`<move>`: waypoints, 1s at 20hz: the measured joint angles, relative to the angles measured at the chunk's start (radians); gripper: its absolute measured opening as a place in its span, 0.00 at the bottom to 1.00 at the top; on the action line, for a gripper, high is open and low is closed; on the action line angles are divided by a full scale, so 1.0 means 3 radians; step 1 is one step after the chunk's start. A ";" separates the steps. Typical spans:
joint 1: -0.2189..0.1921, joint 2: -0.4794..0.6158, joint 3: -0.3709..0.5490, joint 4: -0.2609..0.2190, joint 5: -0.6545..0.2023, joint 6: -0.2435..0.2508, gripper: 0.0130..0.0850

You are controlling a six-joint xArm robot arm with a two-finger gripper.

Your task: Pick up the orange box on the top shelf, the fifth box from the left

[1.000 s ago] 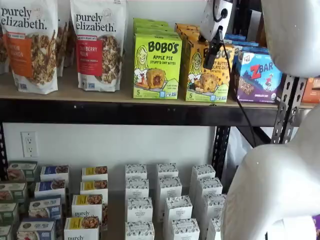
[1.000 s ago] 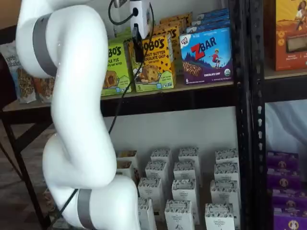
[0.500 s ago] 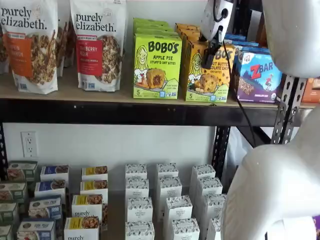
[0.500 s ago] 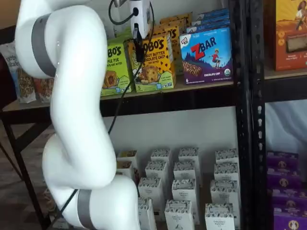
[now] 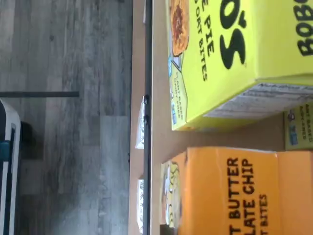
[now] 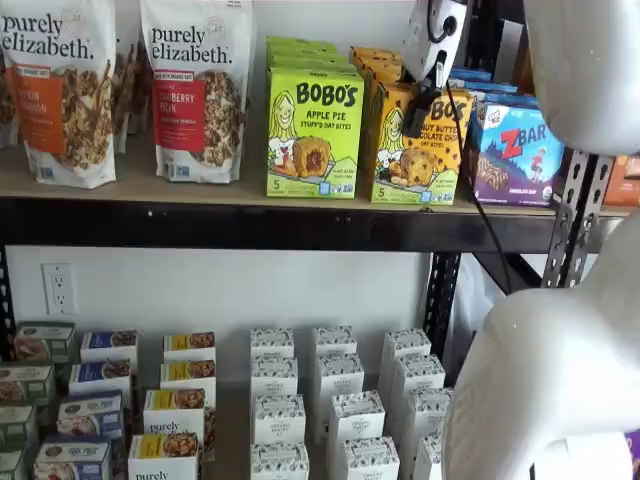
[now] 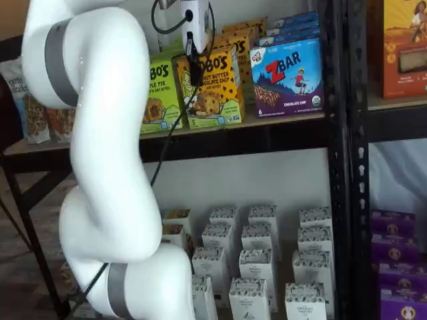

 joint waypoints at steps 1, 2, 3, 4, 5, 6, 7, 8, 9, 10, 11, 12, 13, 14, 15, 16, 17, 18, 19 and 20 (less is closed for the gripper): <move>0.0000 -0.0003 0.0005 0.0001 -0.0008 0.0000 0.50; 0.0000 -0.0005 0.0008 0.0003 -0.0013 0.0000 0.50; 0.0000 -0.0006 0.0010 0.0004 -0.0017 0.0000 0.50; 0.0000 -0.0007 0.0011 0.0005 -0.0019 0.0000 0.50; 0.0000 -0.0009 0.0014 0.0006 -0.0025 -0.0001 0.50; -0.0002 -0.0013 0.0019 0.0007 -0.0032 -0.0003 0.50; -0.0003 -0.0015 0.0021 0.0008 -0.0036 -0.0004 0.50; -0.0004 -0.0014 0.0018 0.0009 -0.0032 -0.0004 0.50; -0.0006 -0.0014 0.0018 0.0013 -0.0032 -0.0006 0.50; -0.0010 -0.0018 0.0023 0.0023 -0.0039 -0.0008 0.44; -0.0014 -0.0024 0.0031 0.0036 -0.0050 -0.0011 0.39; -0.0017 -0.0028 0.0033 0.0044 -0.0055 -0.0013 0.39; -0.0018 -0.0029 0.0033 0.0047 -0.0056 -0.0013 0.33; -0.0019 -0.0029 0.0031 0.0048 -0.0055 -0.0014 0.33; -0.0019 -0.0029 0.0028 0.0046 -0.0053 -0.0014 0.28; -0.0020 -0.0031 0.0027 0.0044 -0.0053 -0.0014 0.28; -0.0021 -0.0032 0.0027 0.0044 -0.0054 -0.0015 0.22; -0.0022 -0.0033 0.0026 0.0044 -0.0054 -0.0015 0.22; -0.0023 -0.0034 0.0024 0.0046 -0.0052 -0.0017 0.17; -0.0025 -0.0034 0.0021 0.0047 -0.0047 -0.0017 0.17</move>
